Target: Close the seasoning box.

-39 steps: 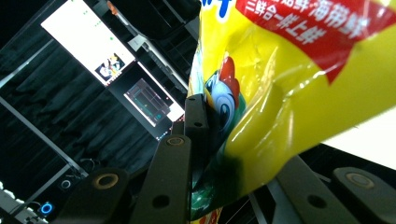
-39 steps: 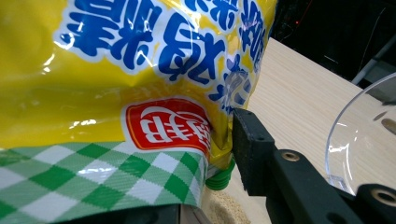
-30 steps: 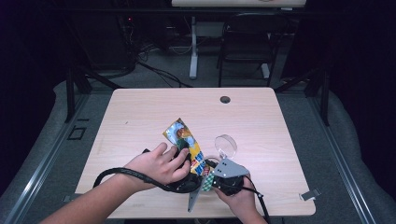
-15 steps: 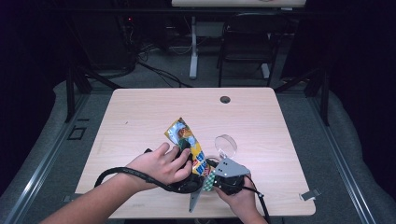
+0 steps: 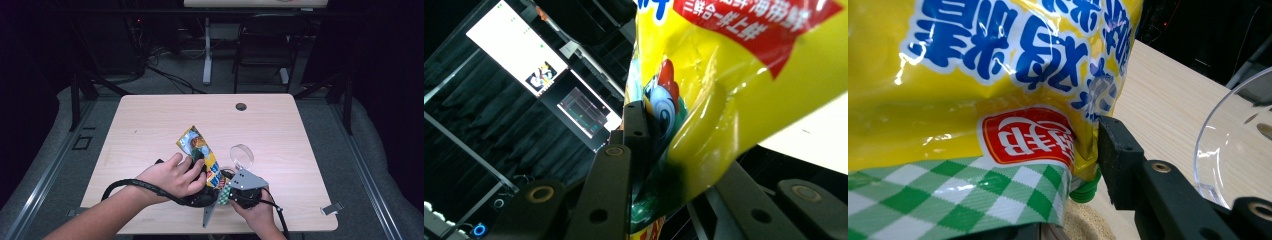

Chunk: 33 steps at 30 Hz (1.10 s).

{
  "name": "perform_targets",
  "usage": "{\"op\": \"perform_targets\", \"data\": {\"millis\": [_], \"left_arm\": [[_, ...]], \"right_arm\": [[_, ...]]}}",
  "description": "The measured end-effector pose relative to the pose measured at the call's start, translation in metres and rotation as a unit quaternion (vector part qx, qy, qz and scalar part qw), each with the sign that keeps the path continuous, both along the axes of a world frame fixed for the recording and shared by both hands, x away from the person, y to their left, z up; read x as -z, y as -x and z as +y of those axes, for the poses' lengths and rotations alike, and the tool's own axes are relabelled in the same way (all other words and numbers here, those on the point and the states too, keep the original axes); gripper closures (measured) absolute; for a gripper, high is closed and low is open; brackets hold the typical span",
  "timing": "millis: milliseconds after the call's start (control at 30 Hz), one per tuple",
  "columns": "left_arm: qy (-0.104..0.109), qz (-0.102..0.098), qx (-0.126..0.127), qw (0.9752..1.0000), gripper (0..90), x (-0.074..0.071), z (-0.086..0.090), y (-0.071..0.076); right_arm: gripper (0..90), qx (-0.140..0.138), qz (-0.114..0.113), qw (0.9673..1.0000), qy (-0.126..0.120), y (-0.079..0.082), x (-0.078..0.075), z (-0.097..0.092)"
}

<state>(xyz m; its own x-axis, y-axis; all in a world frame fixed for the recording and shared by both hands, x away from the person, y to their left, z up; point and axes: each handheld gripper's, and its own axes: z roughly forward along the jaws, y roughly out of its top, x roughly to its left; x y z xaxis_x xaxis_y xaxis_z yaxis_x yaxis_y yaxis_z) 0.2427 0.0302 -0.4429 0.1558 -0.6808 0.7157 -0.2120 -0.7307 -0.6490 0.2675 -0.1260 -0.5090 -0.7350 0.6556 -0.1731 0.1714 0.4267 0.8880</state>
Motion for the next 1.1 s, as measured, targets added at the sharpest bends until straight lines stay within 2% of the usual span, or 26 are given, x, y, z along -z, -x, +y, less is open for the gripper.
{"op": "perform_targets", "data": {"millis": [200,300,500,1100], "left_arm": [[-0.006,0.002,-0.007,1.0000,84.9,-0.0006,-0.0007,0.0002],[-0.004,-0.002,-0.003,1.0000,85.0,-0.0011,-0.0004,0.0006],[0.004,0.005,-0.003,1.0000,85.2,-0.0028,0.0006,0.0007],[0.006,0.008,-0.005,0.9999,85.7,-0.0069,0.0006,0.0020]], "right_arm": [[71.2,-0.001,0.002,1.0000,0.000,-0.0003,0.0006,-0.0001],[71.0,0.001,-0.001,1.0000,0.000,0.0000,0.0003,-0.0003],[70.5,0.001,-0.004,1.0000,-0.001,0.0000,0.0012,-0.0001],[70.3,0.001,-0.009,1.0000,0.001,-0.0005,0.0028,-0.0004]]}}
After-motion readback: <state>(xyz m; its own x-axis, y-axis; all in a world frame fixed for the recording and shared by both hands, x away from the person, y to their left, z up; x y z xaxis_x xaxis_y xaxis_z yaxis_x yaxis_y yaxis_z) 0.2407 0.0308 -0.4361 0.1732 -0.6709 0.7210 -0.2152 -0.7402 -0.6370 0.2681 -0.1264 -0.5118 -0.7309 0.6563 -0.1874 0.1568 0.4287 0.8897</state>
